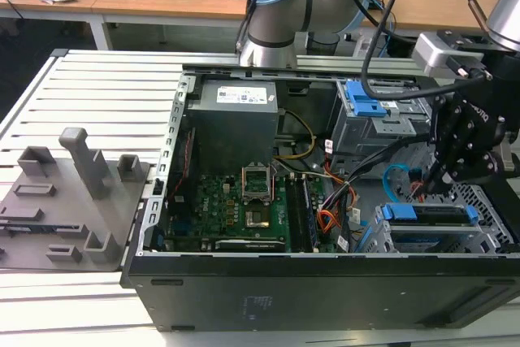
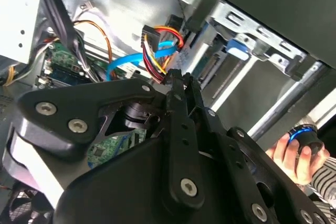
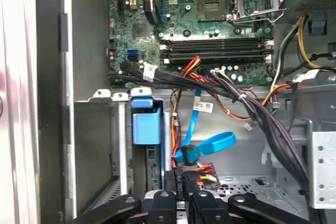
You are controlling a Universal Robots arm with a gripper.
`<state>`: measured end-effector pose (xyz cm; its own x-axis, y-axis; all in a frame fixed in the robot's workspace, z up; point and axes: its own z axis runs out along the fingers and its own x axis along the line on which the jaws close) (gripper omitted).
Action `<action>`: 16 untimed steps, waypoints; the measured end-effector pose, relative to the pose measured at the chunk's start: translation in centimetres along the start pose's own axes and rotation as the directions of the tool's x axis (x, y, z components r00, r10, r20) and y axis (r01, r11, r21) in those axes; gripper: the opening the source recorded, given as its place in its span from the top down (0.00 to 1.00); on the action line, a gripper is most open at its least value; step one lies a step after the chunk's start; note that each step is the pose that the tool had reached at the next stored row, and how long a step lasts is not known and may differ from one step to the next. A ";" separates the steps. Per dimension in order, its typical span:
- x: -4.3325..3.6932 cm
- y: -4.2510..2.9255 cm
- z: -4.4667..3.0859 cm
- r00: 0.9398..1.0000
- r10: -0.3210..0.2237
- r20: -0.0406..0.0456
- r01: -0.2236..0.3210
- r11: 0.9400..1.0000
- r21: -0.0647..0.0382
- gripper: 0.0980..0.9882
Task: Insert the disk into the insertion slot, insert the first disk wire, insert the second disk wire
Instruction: 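Insert the first disk wire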
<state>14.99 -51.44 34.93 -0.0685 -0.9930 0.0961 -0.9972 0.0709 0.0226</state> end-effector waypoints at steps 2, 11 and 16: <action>0.76 -0.06 0.07 1.000 0.000 0.003 0.000 1.000 0.000 0.90; 2.97 -0.21 0.27 0.995 -0.003 0.098 0.003 1.000 -0.007 0.90; 2.97 -0.21 0.28 0.995 -0.003 0.099 0.003 1.000 -0.007 0.90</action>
<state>15.00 -54.42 34.94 -0.0684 -0.9977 -0.0034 -0.9972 0.0683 0.0295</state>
